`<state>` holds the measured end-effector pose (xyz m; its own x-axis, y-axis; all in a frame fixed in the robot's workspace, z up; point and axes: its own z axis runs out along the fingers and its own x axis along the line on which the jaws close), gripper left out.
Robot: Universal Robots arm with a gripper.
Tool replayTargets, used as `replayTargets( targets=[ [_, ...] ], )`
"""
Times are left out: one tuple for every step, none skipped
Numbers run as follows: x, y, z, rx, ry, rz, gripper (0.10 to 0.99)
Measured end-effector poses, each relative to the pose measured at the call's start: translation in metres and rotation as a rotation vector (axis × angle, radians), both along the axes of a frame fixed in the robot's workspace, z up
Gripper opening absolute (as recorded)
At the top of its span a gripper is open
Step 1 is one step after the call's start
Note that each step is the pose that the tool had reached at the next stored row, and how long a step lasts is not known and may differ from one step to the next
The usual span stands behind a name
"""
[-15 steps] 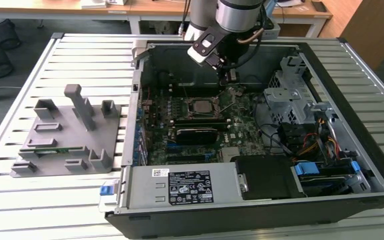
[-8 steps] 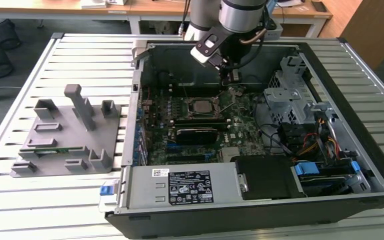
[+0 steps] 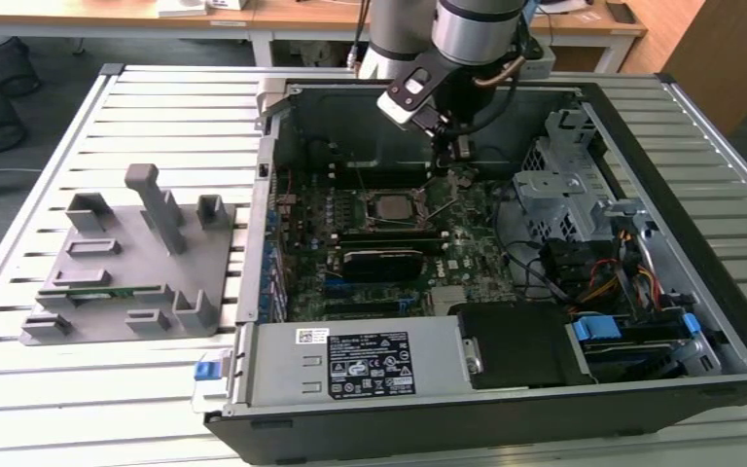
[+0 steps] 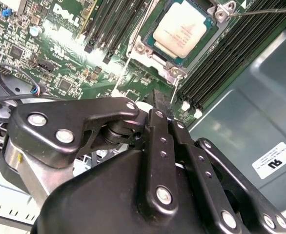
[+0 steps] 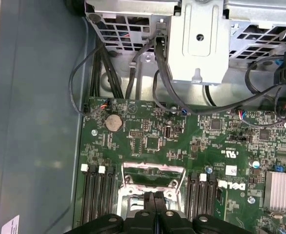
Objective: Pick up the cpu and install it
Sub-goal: 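Close the cpu cover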
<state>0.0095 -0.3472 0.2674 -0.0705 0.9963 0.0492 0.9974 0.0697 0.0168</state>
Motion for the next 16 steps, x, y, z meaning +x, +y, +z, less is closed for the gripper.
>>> replayTargets(
  targets=[
    [0.0009,0.0000,-0.0002,0.000,0.0000,0.000,0.106],
    [0.0019,0.0001,-0.0003,0.000,0.0000,0.000,0.106],
    [0.0030,0.0002,-0.0004,0.000,0.0000,0.000,0.106],
    [0.0039,0.0003,-0.0004,0.000,0.0000,0.000,0.106],
    [0.0047,0.0004,-0.0006,0.000,0.0000,0.000,0.106],
    [0.0056,0.0005,-0.0007,0.000,0.0000,0.000,0.106],
    [0.0067,0.0006,-0.0008,0.000,0.0000,0.000,0.106],
    [0.0077,0.0007,-0.0008,0.000,0.0000,0.000,0.106],
    [0.0085,0.0008,-0.0009,0.000,0.0000,0.000,0.106],
    [0.0093,0.0009,-0.0010,0.000,0.0001,0.000,0.106],
    [0.0101,0.0010,-0.0010,0.000,0.0001,0.000,0.106],
    [0.0110,0.0011,-0.0011,0.000,0.0000,0.000,0.106],
    [0.0118,0.0013,-0.0011,0.000,0.0001,0.000,0.106],
    [0.0128,0.0014,-0.0012,0.000,0.0001,0.000,0.106],
    [0.0137,0.0014,-0.0012,0.000,0.0001,0.000,0.106],
    [0.0144,0.0015,-0.0012,0.000,0.0002,0.000,0.106]
  ],
)
